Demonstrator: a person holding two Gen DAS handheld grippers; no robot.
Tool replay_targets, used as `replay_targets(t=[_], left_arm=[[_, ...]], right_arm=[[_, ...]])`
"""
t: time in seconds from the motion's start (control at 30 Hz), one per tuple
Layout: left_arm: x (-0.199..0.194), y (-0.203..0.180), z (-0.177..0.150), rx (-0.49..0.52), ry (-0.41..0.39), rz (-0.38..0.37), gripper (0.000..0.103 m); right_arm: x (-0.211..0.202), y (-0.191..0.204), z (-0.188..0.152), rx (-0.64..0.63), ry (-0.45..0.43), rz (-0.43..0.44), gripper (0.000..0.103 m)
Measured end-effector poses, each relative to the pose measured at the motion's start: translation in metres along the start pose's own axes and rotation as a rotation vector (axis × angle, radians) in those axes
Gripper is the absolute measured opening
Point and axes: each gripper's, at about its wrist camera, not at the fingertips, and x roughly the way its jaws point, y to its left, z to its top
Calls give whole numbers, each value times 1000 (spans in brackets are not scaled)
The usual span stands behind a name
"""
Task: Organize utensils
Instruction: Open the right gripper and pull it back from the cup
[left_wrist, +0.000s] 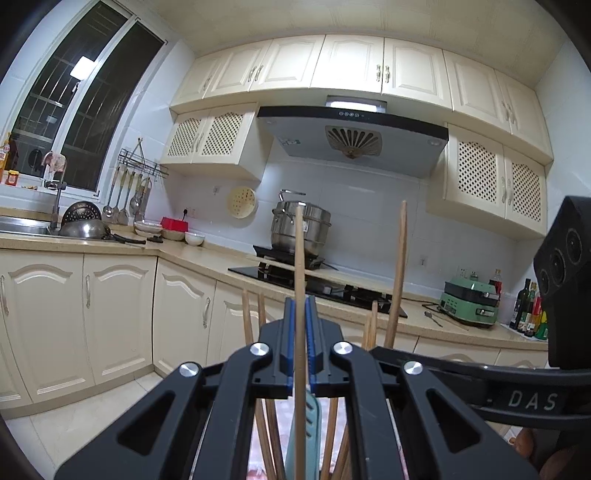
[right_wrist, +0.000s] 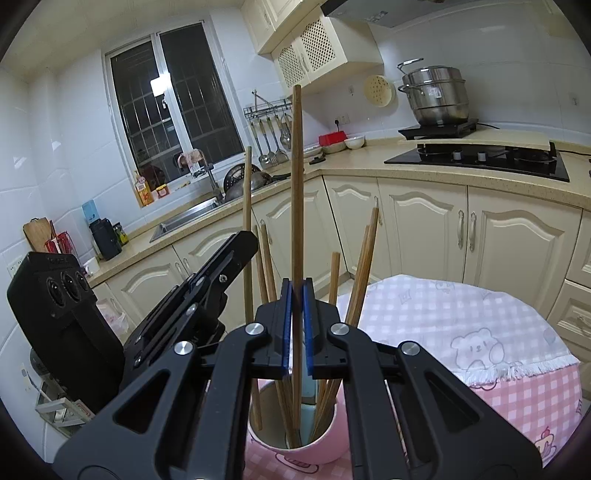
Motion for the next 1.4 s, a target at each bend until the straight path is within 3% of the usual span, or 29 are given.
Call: replay_targets(t=[0.1,0.17,0.23,0.27,0.3,0.37,0.47,0.6,0.8,1.4], left_arm=[[-4,0,-5,16,21,6,12],[-11,1,-5,24,20,20,49],[-18,4,-3,14,13,42,57],[-21,7,-1,0,13,47,64],[-25,11,1,-14,15,52,79],[-36,15,5,-26,13,61,92],[-49,11,9,20,24,79,98],[-60,3,12,61,63,93,98],[-73,-9,13,118,129,127,99],[-100,-34,1,181,247,108,99]], right_arm=[[0,-1,-3,4,16,-9,7],[-4,-4,-3,16,12,-14,10],[-12,-9,-2,35,-10,-28,27],[-17,-11,-1,46,-26,-36,48],[-22,-14,-1,56,-42,-37,70],[-33,-19,0,74,-68,-38,75],[-43,-25,1,87,-85,-59,88],[-55,-33,2,103,-82,-69,95],[-70,-39,-1,99,-62,-100,96],[-99,-56,-26,90,44,-168,96]])
